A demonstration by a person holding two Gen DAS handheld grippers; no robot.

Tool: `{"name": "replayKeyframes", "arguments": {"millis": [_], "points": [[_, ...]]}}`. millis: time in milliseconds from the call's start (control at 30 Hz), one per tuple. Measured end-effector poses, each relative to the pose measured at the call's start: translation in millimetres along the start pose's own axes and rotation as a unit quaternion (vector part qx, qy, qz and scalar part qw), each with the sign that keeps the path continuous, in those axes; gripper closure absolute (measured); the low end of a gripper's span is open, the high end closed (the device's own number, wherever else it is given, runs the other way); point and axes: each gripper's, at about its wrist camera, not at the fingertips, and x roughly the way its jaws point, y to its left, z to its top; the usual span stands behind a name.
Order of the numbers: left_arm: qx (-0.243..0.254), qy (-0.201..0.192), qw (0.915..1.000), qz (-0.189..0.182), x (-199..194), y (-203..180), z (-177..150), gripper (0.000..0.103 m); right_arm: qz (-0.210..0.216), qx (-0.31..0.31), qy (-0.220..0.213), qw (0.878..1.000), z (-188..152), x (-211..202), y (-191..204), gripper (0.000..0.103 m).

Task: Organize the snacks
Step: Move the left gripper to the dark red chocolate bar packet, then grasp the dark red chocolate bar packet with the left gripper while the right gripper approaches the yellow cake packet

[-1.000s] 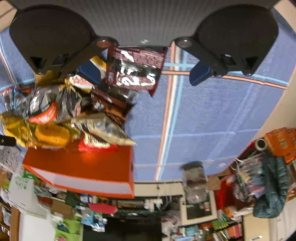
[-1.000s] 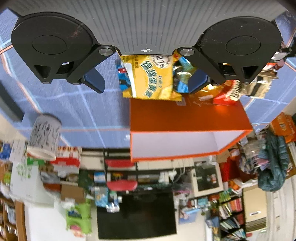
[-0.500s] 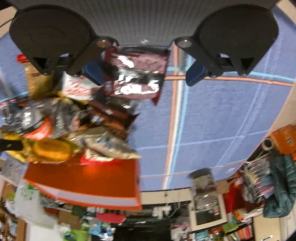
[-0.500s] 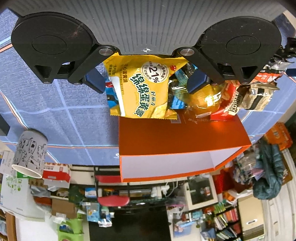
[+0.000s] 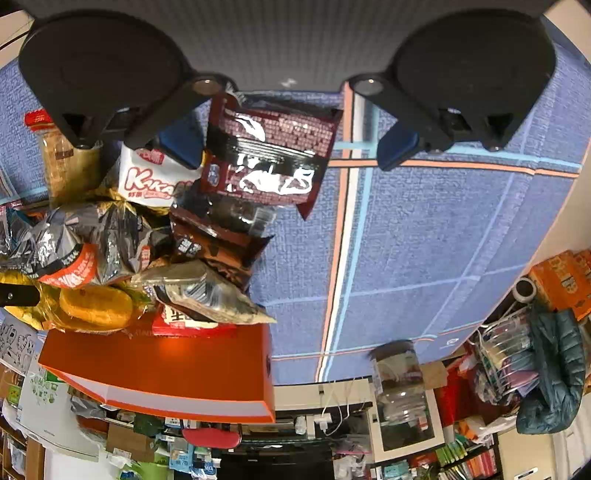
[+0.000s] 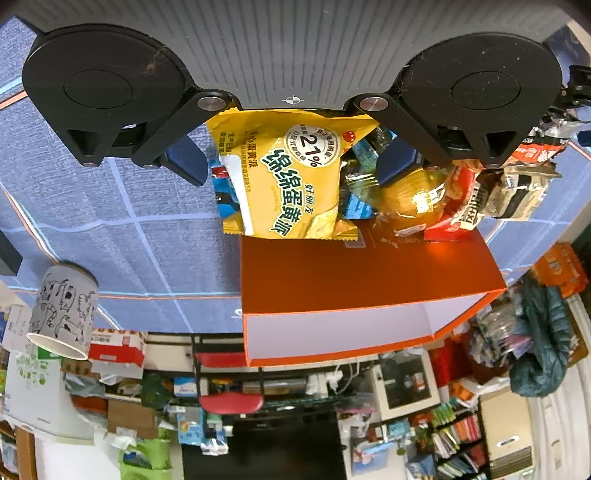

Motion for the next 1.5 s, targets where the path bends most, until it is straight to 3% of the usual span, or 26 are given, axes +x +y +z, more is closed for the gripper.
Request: {"name": "replayKeyframes", "arguments": {"millis": [467, 633, 700, 767, 833, 933, 1133, 1200, 1333, 1433, 1500], "points": [[-0.059, -0.035, 0.9975, -0.015, -18, 47, 15, 0.003, 0.0, 0.007, -0.011, 1.0, 1, -2, -10, 0.012], [-0.031, -0.019, 0.9992, -0.015, -14, 34, 12, 0.002, 0.002, 0.0, -0.01, 1.0, 0, -2, -6, 0.012], [-0.069, 0.007, 0.9975, -0.012, -12, 32, 8, 0.001, 0.001, -0.003, -0.011, 1.0, 1, -3, -4, 0.012], [-0.145, 0.02, 0.9891, 0.014, -16, 37, -2, 0.001, -0.002, -0.006, -0.013, 1.0, 2, -4, -4, 0.012], [-0.225, 0.021, 0.972, 0.064, -23, 40, -11, 0.001, -0.004, -0.002, -0.015, 1.0, 3, -5, -5, 0.012], [-0.314, 0.003, 0.936, 0.159, -30, 40, -15, 0.001, -0.003, 0.018, -0.017, 1.0, 7, -6, -9, 0.011], [-0.382, -0.019, 0.9082, 0.17, -25, 11, -13, 0.001, 0.004, 0.019, -0.023, 1.0, 9, -12, -8, 0.011], [-0.392, -0.019, 0.9037, 0.171, -20, 4, -13, 0.002, 0.008, 0.027, -0.025, 0.999, 9, -14, -11, 0.011], [-0.385, -0.02, 0.9038, 0.186, -3, -12, -14, 0.002, 0.015, 0.036, -0.027, 0.999, 11, -16, -14, 0.011], [-0.366, -0.025, 0.9125, 0.182, -3, -13, -16, 0.002, 0.02, 0.037, -0.026, 0.999, 11, -16, -16, 0.011], [-0.34, -0.022, 0.9243, 0.171, -1, -8, -17, 0.002, 0.02, 0.035, -0.026, 0.999, 11, -16, -17, 0.011]]}}
